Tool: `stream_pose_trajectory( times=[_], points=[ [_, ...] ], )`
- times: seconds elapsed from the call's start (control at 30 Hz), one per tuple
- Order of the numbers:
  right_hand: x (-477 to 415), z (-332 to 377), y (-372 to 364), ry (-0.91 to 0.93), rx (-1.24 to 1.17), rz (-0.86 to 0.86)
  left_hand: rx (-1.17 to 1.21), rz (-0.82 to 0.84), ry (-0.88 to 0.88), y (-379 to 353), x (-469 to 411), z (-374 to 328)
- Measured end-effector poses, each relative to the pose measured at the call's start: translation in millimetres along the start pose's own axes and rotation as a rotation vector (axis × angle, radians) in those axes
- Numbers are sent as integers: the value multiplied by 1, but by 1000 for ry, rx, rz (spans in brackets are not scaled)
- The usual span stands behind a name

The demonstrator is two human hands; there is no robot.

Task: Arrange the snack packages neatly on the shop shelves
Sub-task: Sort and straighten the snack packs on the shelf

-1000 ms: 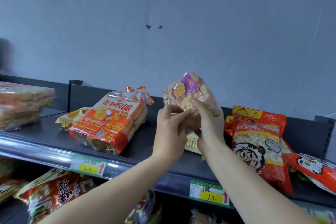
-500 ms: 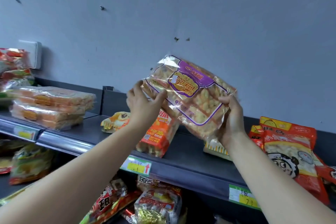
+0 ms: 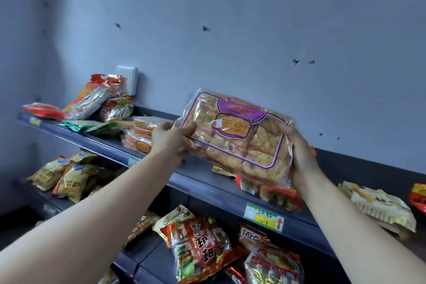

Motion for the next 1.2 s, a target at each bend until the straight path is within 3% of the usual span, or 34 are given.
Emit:
stream_pose_trajectory(
  times=[0.2,0.43,0.63,0.9,1.07,1.2],
  points=[
    [-9,-40,-48,126,245,-18,40,-123,50,55,-34,-21],
    [-46,-62,-79,281,588,246,89,-210,35,85,-93,-45],
    [-124,-91,-93,403,603,101,70,-181,-101,85,-152,-59],
    [-202,-157,-108,219,587,52,-312,-190,-192,101,-231,-50],
    [-214,-174,-119,105,743,116,-866,-268,-327,120,-276,-45],
    [-219,-166,-115,49,889,161,-998,-256,-341,124,-304,-49]
  ],
)
Point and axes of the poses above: each hand's wrist, its own x-axis away from the middle knuckle, its own y-axis out of the back of the hand, z = x × y, the point moved 2 cm from there along -x, towards the middle knuckle, and after that the axes turned 6 degrees about y, right-handed, at the moved point
